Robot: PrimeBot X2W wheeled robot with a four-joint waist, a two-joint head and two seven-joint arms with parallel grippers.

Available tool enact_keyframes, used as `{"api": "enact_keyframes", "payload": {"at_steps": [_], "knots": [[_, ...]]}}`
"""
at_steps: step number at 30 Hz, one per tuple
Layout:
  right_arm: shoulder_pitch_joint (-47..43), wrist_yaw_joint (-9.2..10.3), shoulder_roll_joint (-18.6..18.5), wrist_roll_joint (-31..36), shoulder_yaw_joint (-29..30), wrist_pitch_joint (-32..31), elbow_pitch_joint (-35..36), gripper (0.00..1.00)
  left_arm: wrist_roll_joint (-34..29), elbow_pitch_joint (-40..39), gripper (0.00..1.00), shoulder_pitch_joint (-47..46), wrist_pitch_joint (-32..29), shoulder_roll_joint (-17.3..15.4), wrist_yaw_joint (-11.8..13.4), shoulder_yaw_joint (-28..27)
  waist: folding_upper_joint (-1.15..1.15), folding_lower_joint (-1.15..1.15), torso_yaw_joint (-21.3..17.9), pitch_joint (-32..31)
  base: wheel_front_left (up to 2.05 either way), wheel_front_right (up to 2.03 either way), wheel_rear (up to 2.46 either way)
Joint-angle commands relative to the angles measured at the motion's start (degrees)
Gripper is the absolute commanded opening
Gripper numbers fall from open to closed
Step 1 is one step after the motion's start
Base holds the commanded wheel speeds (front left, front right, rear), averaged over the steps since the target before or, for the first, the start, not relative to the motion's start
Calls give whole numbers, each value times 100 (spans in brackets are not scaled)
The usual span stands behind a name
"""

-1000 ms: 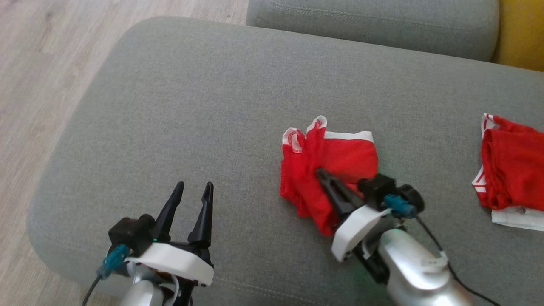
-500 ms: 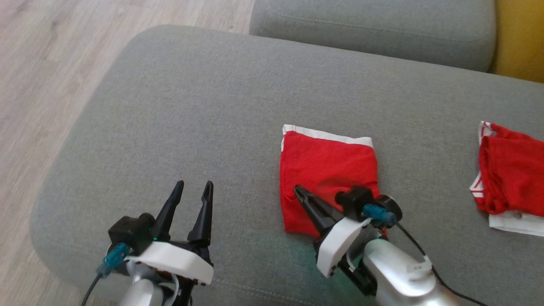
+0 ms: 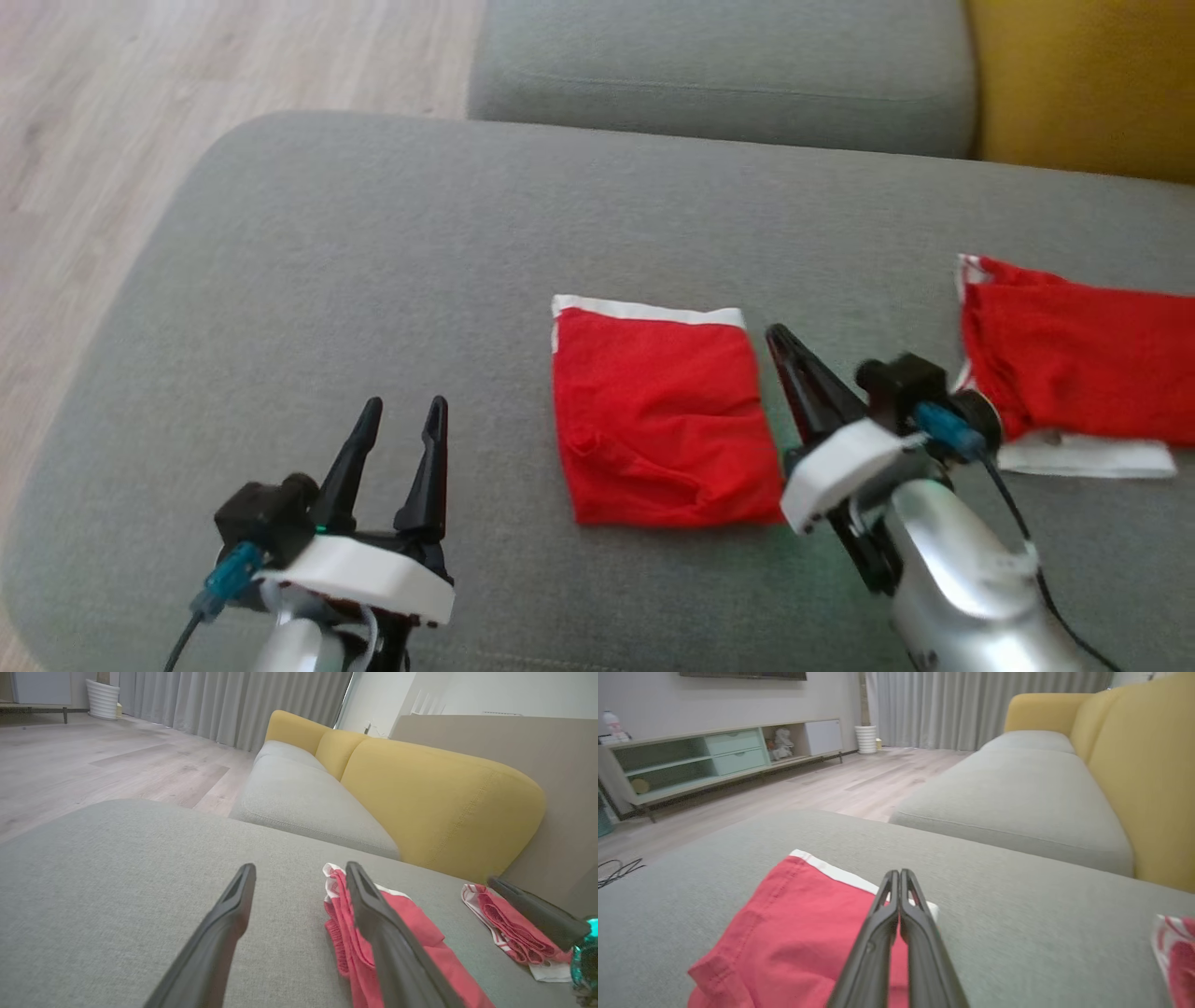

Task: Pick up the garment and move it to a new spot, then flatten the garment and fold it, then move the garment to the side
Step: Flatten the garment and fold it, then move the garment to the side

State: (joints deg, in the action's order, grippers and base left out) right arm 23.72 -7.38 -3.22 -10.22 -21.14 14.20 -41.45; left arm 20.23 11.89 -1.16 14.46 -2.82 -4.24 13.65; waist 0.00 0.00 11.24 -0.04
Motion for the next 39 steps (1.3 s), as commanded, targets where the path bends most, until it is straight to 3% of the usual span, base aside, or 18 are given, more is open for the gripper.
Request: {"api": "enact_keyframes", "payload": {"at_steps": [1,15,16,17,31,39], "knots": [[-113,-11,35,118,81,68,315,0,-44,-226,100,-135,54,-6,35,-247,0,0,-152,-59,0,0,0],[-1493,-11,35,193,980,77,1658,0,-83,-254,100,88,54,-6,23,-180,0,0,-557,-114,0,0,0],[-1550,-11,35,139,1059,78,1755,36,-83,-252,100,103,54,-6,20,-160,0,0,-572,-111,0,0,0],[-1603,-11,35,107,1102,78,1839,100,-82,-252,100,113,54,-6,21,-144,0,0,-585,-108,0,0,0],[-1591,-11,35,232,1118,-4,2062,100,-58,-333,100,-7,54,-6,3,-121,0,0,-538,110,0,0,0],[-1019,-11,35,-381,660,-641,1662,100,-18,-279,100,-219,54,-6,-58,-39,0,0,-255,453,0,0,0]]}}
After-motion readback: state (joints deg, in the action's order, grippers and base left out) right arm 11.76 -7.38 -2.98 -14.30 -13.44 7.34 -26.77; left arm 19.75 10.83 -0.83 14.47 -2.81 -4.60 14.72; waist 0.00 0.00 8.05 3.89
